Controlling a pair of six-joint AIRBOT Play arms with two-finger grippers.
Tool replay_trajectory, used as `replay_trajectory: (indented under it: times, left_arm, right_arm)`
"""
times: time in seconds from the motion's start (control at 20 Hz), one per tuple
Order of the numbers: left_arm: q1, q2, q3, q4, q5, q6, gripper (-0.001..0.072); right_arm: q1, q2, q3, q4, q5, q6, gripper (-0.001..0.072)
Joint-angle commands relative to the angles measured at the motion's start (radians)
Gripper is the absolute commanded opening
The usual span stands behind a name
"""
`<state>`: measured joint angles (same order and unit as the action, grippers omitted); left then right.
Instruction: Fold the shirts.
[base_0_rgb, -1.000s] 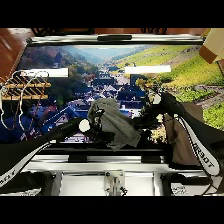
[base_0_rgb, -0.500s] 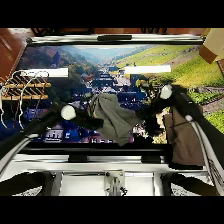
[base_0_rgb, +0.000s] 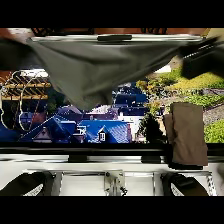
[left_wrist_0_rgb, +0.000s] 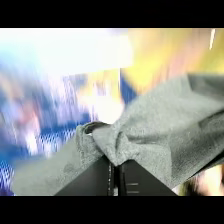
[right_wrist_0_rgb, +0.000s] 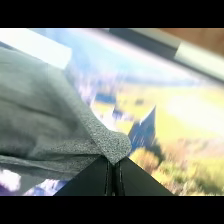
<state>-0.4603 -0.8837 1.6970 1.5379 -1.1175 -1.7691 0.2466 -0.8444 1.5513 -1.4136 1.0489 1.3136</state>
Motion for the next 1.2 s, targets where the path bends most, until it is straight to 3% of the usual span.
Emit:
replay_trajectory:
  times: [0.0,0.15,0.4,0.5,0.65,0.8,1.0,1.15]
  left_arm:
    - [0.006,0.107,0.164,0.063,0.026,-0.038,0.0029]
    - [0.006,0.172,0.176,0.081,0.089,-0.05,0.0029]
    - [0.006,0.113,0.176,0.26,-0.069,-0.045,0.0031]
    - [0.007,0.026,0.176,0.274,-0.08,0.021,0.003]
    - [0.031,-0.164,0.176,0.273,-0.082,0.055,0.0031]
    - [0.064,-0.43,0.176,0.262,-0.076,0.055,0.0031]
    - [0.067,-0.775,0.176,0.154,-0.064,0.054,0.0032]
    - [0.067,-0.952,0.176,0.006,-0.076,0.016,0.0044]
  right_arm:
    - [0.0,0.123,0.05,-0.017,-0.053,0.09,0.0064]
    - [0.0,0.156,0.05,-0.026,0.057,0.13,0.0064]
    - [0.0,0.055,0.039,-0.137,0.538,0.238,0.0064]
    - [0.0,-0.003,-0.038,-0.099,0.642,0.282,0.0064]
    - [0.0,-0.073,-0.244,-0.041,0.595,0.33,0.0064]
    - [0.0,-0.163,-0.436,-0.01,0.394,0.365,0.0064]
    - [0.0,-0.328,-0.482,0.069,0.208,0.377,0.0064]
    - [0.0,-0.406,-0.482,0.14,0.145,0.376,0.0064]
